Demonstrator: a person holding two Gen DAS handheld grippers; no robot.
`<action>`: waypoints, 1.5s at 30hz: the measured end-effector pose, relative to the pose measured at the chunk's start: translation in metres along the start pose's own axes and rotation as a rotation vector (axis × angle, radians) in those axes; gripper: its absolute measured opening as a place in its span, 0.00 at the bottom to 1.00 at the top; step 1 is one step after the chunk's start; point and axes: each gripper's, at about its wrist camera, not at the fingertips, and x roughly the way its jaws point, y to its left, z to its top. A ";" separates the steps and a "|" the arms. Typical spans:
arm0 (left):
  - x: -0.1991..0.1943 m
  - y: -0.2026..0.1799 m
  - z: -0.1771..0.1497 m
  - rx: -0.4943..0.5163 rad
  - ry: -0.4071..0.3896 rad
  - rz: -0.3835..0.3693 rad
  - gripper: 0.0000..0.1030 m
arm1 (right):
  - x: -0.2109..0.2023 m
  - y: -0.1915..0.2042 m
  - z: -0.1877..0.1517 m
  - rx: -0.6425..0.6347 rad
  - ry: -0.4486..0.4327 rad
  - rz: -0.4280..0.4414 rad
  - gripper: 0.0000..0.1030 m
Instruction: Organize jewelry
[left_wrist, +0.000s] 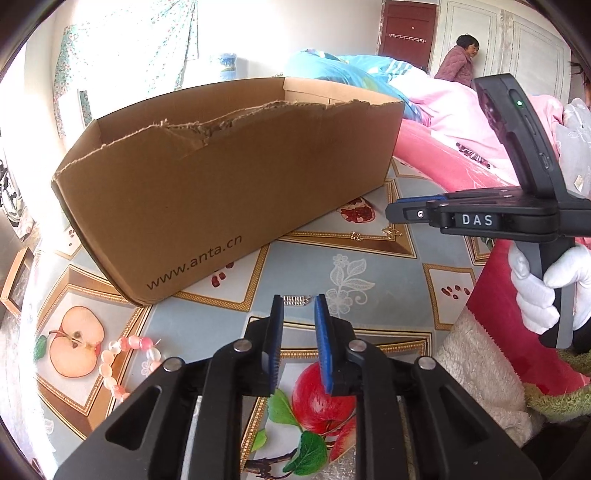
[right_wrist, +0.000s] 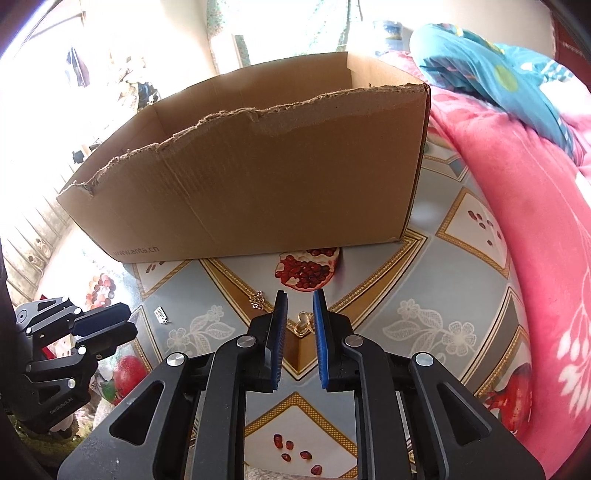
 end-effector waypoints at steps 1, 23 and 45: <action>0.001 0.000 0.001 -0.001 0.004 0.000 0.19 | -0.002 0.001 -0.002 0.004 -0.003 0.008 0.16; 0.034 -0.013 0.016 0.026 0.119 0.102 0.16 | -0.009 0.016 -0.049 0.036 -0.006 0.119 0.18; 0.032 -0.015 0.017 0.035 0.121 0.107 0.05 | -0.022 0.008 -0.056 0.050 -0.019 0.130 0.18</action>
